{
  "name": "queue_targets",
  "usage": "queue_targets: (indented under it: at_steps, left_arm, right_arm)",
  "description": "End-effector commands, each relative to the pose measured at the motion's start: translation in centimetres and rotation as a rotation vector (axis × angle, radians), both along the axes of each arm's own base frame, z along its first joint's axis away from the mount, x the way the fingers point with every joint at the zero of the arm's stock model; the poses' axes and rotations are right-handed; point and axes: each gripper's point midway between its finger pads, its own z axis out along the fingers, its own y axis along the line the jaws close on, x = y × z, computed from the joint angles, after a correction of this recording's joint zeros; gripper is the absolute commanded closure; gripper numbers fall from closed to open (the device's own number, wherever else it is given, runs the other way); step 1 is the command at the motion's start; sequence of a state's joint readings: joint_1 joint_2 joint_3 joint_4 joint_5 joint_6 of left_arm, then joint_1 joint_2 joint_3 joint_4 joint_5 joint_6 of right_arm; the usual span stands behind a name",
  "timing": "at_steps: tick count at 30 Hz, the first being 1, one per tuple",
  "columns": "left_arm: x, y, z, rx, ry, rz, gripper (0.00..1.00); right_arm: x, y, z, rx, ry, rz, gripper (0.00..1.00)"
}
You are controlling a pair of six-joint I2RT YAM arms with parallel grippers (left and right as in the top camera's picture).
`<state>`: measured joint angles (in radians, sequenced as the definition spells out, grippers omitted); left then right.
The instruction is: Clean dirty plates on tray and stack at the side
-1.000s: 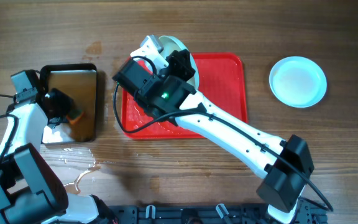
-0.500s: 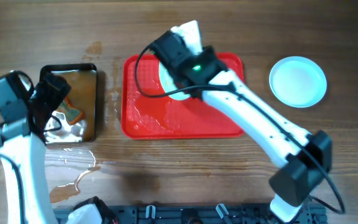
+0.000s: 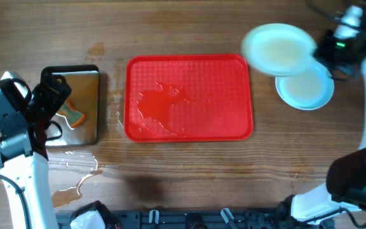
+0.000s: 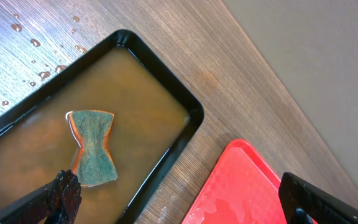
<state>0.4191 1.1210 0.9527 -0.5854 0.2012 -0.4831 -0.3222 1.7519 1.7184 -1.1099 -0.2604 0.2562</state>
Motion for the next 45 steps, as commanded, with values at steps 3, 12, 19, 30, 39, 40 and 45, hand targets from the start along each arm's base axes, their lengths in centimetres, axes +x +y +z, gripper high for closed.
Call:
queue_targets:
  at_steps: [3, 12, 19, 30, 39, 40, 45]
  left_arm:
    - [0.0, -0.1, 0.4, -0.002, -0.012, -0.010, 0.00]
    - [0.0, -0.1, 0.4, -0.002, -0.012, -0.010, 0.00]
    - [0.1, -0.1, 0.4, -0.002, -0.012, -0.011, 0.00]
    - [0.0, -0.1, 0.4, -0.002, -0.012, -0.010, 0.00]
    - [0.0, -0.1, 0.4, -0.002, -0.012, -0.010, 0.00]
    - [0.0, -0.1, 0.4, -0.002, -0.012, -0.010, 0.00]
    - [0.0, -0.1, 0.4, -0.002, -0.012, -0.010, 0.00]
  right_arm:
    - [-3.7, -8.2, -5.6, 0.039, 0.060, -0.265, 0.96]
    - [-4.7, -8.7, -12.0, 0.078, 0.080, -0.434, 0.07]
    - [-5.8, 0.9, -6.8, 0.344, 0.000, -0.034, 0.01]
    - [-14.0, 11.9, 5.3, 0.315, -0.141, 0.068, 0.00]
    - [-13.9, 10.4, 4.6, 0.426, -0.035, -0.304, 0.00]
    - [-14.1, 10.3, 4.3, 0.416, -0.022, -0.309, 0.00]
    - [-14.8, 8.3, 1.9, 0.304, 0.046, -0.391, 0.00]
